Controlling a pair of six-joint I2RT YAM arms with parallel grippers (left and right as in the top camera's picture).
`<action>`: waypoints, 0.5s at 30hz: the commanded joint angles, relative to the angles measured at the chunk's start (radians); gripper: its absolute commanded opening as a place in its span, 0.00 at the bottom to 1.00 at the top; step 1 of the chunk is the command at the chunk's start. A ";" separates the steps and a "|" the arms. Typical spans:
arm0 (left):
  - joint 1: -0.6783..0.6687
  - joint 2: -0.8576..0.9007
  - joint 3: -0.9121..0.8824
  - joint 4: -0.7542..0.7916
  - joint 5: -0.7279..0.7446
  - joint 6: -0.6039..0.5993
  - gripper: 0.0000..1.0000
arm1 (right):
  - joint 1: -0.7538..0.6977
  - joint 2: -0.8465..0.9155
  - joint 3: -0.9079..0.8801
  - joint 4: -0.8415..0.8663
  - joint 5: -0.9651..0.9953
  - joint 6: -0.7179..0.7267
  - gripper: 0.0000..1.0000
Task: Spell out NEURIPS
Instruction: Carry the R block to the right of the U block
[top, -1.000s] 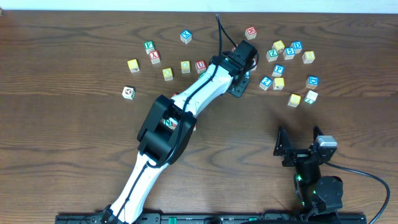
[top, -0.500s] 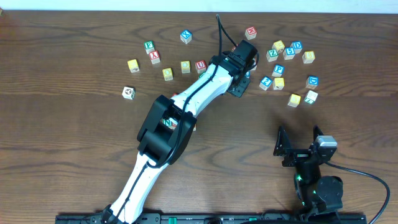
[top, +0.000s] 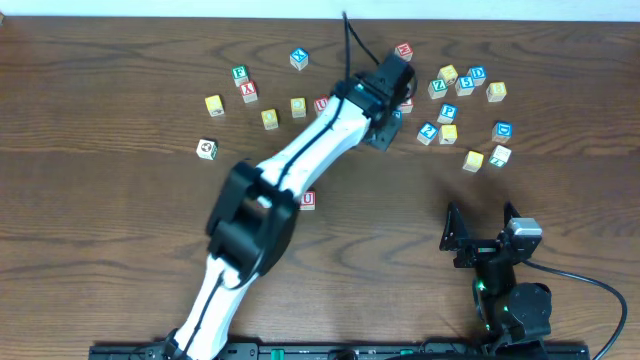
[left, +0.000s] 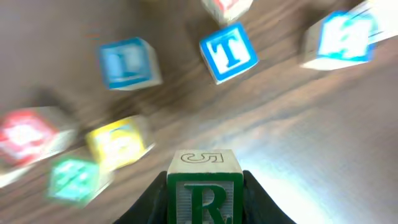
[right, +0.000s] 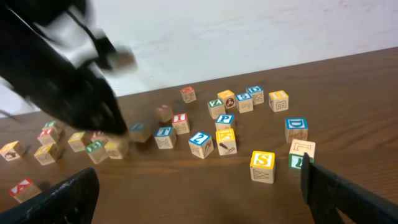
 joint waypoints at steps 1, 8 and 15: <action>0.005 -0.203 0.029 -0.092 -0.039 -0.014 0.20 | -0.003 -0.002 -0.001 -0.004 -0.002 0.008 0.99; 0.005 -0.396 0.016 -0.341 -0.039 -0.174 0.08 | -0.003 -0.002 -0.001 -0.004 -0.002 0.008 0.99; 0.004 -0.604 -0.147 -0.330 -0.140 -0.283 0.08 | -0.003 -0.002 -0.001 -0.004 -0.002 0.008 0.99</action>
